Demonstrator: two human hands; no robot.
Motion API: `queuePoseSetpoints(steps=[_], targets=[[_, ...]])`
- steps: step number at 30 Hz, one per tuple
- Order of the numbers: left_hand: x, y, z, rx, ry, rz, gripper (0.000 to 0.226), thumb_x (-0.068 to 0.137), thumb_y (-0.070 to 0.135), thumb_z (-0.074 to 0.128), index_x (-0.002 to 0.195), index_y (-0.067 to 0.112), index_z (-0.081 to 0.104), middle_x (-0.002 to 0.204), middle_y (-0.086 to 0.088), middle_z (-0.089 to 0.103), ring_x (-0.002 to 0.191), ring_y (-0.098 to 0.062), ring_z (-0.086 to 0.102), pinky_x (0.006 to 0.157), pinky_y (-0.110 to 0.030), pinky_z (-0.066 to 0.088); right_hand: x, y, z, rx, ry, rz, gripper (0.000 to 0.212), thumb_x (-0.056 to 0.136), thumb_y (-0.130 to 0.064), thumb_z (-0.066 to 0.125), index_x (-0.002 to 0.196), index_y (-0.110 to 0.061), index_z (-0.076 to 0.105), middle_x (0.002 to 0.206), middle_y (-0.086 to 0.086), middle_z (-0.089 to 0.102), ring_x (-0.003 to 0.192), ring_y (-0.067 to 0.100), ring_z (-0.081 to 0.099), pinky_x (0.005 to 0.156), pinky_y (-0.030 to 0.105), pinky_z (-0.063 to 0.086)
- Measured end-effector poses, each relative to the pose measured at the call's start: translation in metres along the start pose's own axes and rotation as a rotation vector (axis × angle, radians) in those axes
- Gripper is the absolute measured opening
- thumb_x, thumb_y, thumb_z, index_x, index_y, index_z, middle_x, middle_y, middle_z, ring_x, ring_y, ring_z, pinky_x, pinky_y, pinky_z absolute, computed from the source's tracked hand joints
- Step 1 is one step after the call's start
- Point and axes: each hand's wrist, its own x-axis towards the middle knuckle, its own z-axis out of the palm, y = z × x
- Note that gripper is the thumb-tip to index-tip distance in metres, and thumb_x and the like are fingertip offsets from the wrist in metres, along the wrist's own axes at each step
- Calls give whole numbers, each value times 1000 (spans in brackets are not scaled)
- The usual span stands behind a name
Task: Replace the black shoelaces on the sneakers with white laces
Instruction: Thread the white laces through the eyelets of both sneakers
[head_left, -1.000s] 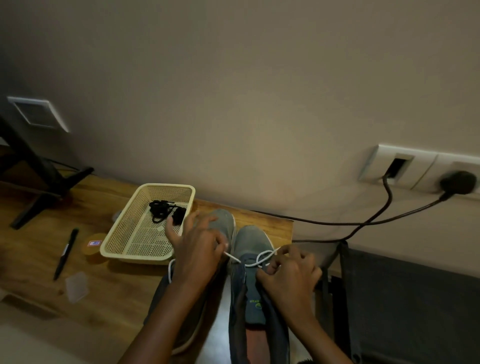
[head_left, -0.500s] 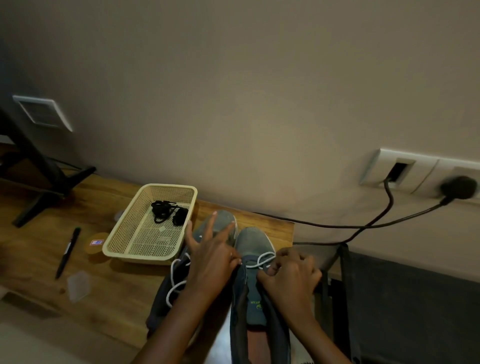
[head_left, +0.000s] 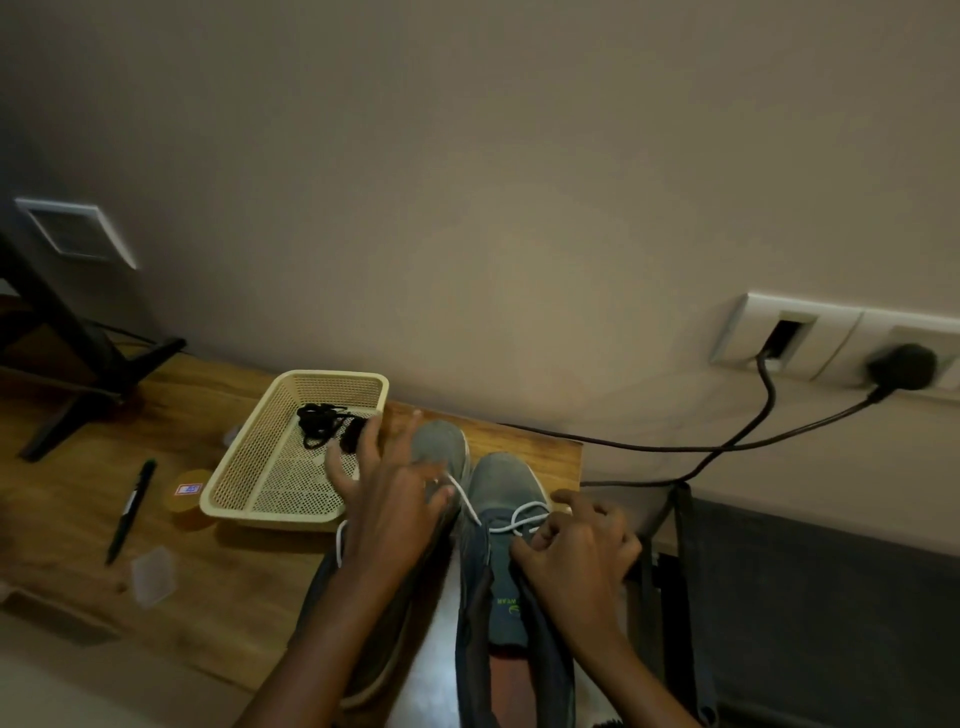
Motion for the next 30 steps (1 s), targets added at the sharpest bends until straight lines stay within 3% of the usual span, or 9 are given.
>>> queuePoseSetpoints(steps=[3,6,9,12,16,19,22,27,30], targets=[[-6,14,6,115,-79,180,18,65,40,81,81,42,73,146,7,41,143,-31,17,104,-55,-16,0,0,0,-2,-7,-6,16,59,-23,78,54,-18,64,116,-4,63,111,28,44,91,42,25],[-8,20,4,127,-87,172,10,77,42,71,86,40,73,149,13,35,146,-24,3,99,-54,-27,0,0,0,7,-21,-4,16,61,-23,77,54,-19,63,116,-5,62,112,27,42,92,42,24],[-7,19,-3,120,-76,61,4,74,41,73,78,39,73,141,13,46,143,-23,16,103,-56,-19,0,2,0,13,-22,0,17,62,-25,75,53,-19,62,117,-7,61,113,25,40,94,42,23],[0,7,-12,47,83,-130,6,73,31,76,73,35,73,135,8,52,139,-25,25,106,-56,-7,1,3,1,20,-41,5,15,64,-26,75,56,-18,64,120,-8,60,116,24,38,96,42,22],[1,2,-5,5,-1,3,22,63,28,83,80,37,73,140,1,49,138,-33,26,106,-58,-4,1,3,3,15,-5,-13,12,60,-22,77,55,-18,67,115,-6,63,112,26,42,92,42,24],[-7,17,-1,122,-90,162,16,68,41,78,82,41,72,149,7,36,144,-30,10,102,-57,-22,1,2,3,14,6,-16,11,60,-22,77,56,-17,67,115,-6,64,111,26,41,89,39,21],[-7,25,-1,180,-161,148,16,84,46,61,95,39,69,153,16,23,145,-21,-7,91,-52,-37,1,2,3,4,-4,-11,14,60,-22,77,55,-16,67,115,-5,63,111,27,43,90,40,21],[-2,8,-14,27,76,-138,4,81,30,68,82,30,71,138,6,49,140,-24,21,105,-54,-14,1,4,5,1,-8,-3,11,59,-21,76,55,-17,67,113,-5,64,110,27,44,90,40,22],[1,1,-10,-5,94,-116,17,78,22,71,93,31,72,141,2,46,140,-29,21,106,-55,-7,1,2,8,-14,17,-10,13,54,-18,79,51,-18,66,108,-4,67,105,30,48,87,43,26]])
